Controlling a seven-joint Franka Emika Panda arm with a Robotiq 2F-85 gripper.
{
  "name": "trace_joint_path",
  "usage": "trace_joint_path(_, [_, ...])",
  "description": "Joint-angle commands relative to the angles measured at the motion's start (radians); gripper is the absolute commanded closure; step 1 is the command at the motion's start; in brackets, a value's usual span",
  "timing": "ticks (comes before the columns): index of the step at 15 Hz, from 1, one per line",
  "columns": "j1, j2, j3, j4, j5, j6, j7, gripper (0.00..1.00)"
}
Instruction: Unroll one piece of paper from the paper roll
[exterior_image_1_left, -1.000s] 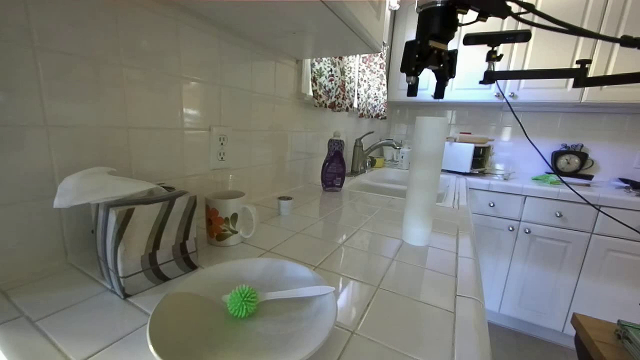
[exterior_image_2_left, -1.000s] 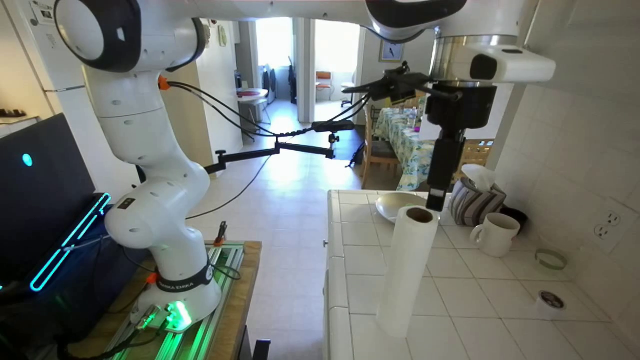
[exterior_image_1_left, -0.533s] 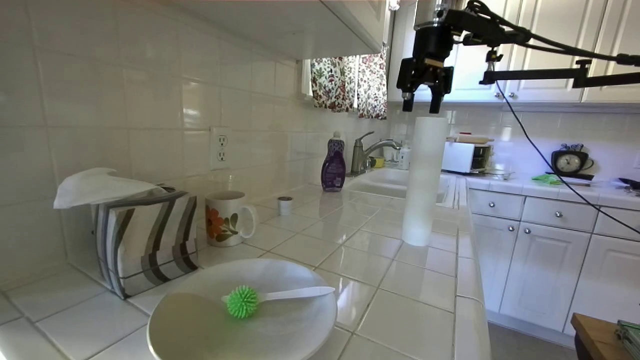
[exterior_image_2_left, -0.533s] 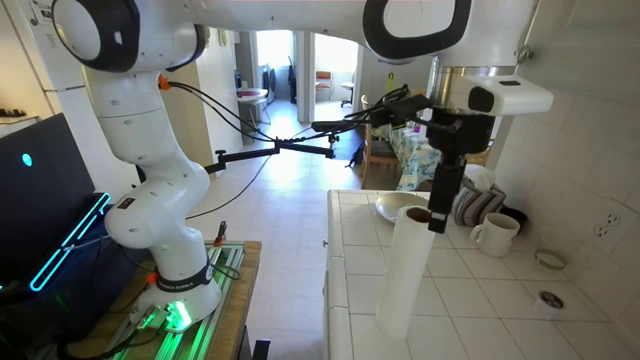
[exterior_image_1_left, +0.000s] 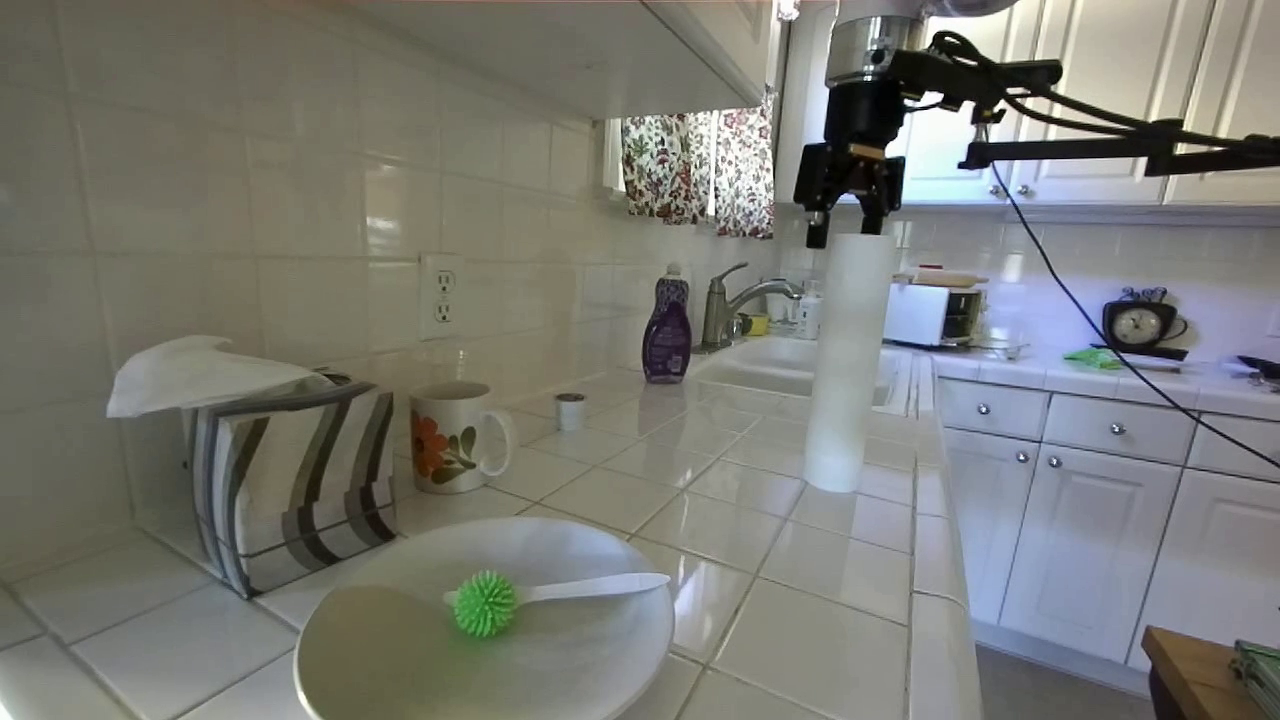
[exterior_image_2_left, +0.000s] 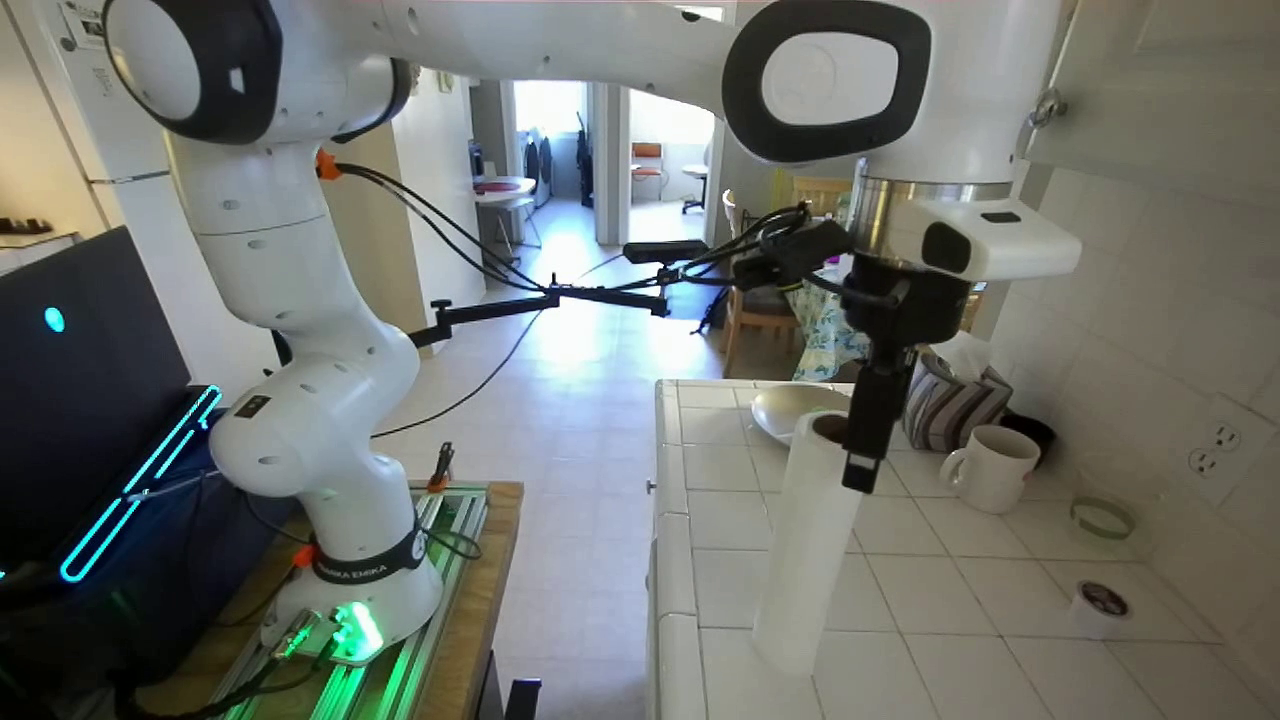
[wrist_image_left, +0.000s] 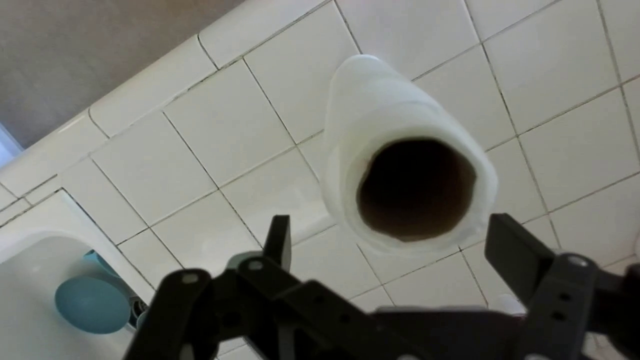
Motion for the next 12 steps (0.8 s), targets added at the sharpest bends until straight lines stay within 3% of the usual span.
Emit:
trace_joint_path(1, [-0.006,-0.007,-0.005,-0.018,0.014,0.013,-0.025,0.00])
trace_joint_path(12, [-0.020,-0.006,-0.020,-0.012,0.001,-0.001,-0.017,0.00])
